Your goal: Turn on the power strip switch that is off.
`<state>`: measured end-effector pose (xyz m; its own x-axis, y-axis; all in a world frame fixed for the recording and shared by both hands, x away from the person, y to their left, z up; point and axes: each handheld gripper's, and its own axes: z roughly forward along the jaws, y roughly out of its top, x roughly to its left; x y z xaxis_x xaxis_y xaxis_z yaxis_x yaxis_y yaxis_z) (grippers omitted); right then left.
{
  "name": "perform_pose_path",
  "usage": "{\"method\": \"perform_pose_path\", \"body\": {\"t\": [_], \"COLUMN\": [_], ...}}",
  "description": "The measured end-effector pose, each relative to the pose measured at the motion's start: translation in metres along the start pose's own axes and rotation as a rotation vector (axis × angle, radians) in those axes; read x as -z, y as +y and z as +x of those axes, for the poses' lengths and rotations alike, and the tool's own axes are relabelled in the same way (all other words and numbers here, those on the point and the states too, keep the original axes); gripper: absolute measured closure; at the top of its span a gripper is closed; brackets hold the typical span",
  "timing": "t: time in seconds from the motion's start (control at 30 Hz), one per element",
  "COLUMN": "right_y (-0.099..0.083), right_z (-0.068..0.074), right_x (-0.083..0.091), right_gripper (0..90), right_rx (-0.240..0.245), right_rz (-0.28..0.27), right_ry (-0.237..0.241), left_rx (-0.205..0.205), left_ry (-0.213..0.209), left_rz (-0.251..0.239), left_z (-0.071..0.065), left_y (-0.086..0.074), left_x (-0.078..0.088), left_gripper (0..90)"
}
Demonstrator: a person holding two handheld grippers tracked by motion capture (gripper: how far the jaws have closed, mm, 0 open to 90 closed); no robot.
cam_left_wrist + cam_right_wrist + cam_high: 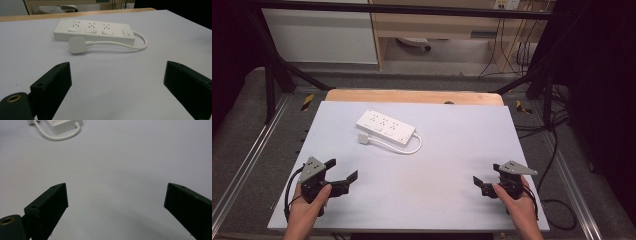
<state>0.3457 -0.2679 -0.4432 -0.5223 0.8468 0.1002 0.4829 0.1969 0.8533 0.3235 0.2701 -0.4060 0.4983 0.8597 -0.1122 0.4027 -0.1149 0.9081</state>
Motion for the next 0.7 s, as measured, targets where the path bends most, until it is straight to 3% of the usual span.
{"method": "perform_pose_path", "body": {"t": [0.23,0.7], "right_y": [0.0010,0.0034], "right_z": [0.0034,0.0053], "right_x": [-0.0018,0.0023], "right_gripper": [5.8,5.9], "right_rx": [0.016,0.023], "right_rz": [0.007,-0.043], "right_ry": [0.001,-0.023], "left_rx": [-0.001,0.034], "left_ry": [-0.002,-0.003], "left_rz": [-0.014,-0.041], "left_z": [-0.0008,-0.0005], "left_y": [0.0014,0.0054], "left_x": [0.0005,-0.0015], "left_gripper": [7.5,8.1]}}
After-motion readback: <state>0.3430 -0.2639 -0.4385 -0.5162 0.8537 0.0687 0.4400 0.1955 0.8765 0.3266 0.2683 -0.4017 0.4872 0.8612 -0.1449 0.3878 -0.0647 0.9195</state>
